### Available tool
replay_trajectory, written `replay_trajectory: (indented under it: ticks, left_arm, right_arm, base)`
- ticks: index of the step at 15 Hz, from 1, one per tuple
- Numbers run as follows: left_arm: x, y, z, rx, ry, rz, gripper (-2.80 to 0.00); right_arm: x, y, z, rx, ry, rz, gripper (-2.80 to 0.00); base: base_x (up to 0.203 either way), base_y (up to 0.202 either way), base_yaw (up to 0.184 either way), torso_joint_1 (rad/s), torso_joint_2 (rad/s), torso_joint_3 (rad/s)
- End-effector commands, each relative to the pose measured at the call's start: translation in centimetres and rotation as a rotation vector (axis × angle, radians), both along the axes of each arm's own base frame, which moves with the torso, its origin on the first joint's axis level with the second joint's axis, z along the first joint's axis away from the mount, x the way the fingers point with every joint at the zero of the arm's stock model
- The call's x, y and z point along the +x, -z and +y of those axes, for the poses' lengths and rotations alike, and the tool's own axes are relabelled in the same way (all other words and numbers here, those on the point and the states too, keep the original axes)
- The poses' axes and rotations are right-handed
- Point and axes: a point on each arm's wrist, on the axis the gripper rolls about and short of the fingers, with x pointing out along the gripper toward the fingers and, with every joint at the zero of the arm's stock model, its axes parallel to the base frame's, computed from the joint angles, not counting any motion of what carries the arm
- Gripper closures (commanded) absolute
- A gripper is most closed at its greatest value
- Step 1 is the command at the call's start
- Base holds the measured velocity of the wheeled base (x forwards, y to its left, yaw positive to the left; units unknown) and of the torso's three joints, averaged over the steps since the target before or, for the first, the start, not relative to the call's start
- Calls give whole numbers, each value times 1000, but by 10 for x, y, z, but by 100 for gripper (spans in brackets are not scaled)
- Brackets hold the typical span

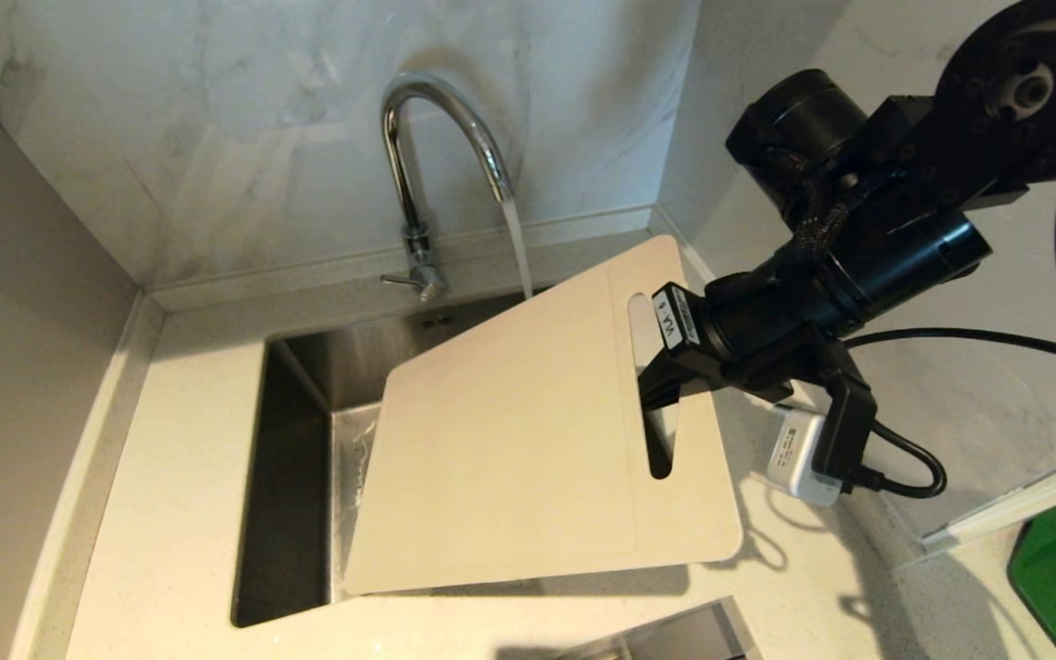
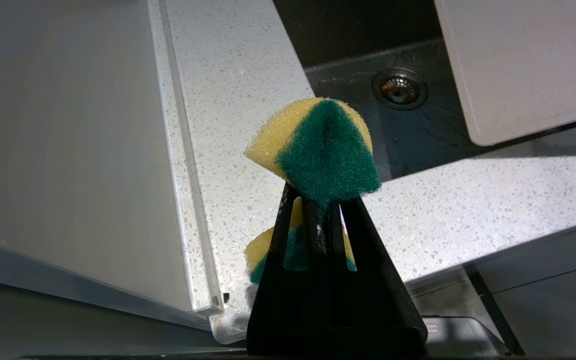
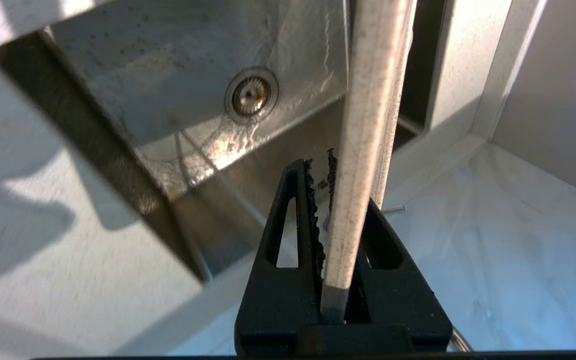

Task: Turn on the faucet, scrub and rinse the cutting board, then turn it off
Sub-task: Scrub the cutting board underwater

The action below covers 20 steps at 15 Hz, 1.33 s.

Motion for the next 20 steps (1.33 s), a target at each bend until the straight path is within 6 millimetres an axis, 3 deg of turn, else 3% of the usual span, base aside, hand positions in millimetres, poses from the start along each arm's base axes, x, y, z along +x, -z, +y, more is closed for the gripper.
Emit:
replay_trajectory:
  ticks: [1, 9, 13, 20]
  left_arm:
    - [0, 0, 0, 0, 1, 1, 0]
    - [0, 0, 0, 1, 0, 3, 0]
    - [0, 0, 0, 1, 1, 3, 0]
    - [-1, 1, 0, 3, 0, 21, 0]
  right_arm:
    - [11, 11, 6, 6, -30, 29, 0]
    - [42, 29, 20, 63, -54, -18, 0]
    - [55, 37, 13, 69, -29, -9, 0]
    - [72, 57, 21, 101, -61, 28, 0]
  base:
    - [0, 0, 0, 0, 0, 0]
    - [0, 0, 0, 0, 0, 0]
    - [0, 0, 0, 0, 0, 0]
    - [0, 0, 0, 0, 0, 0]
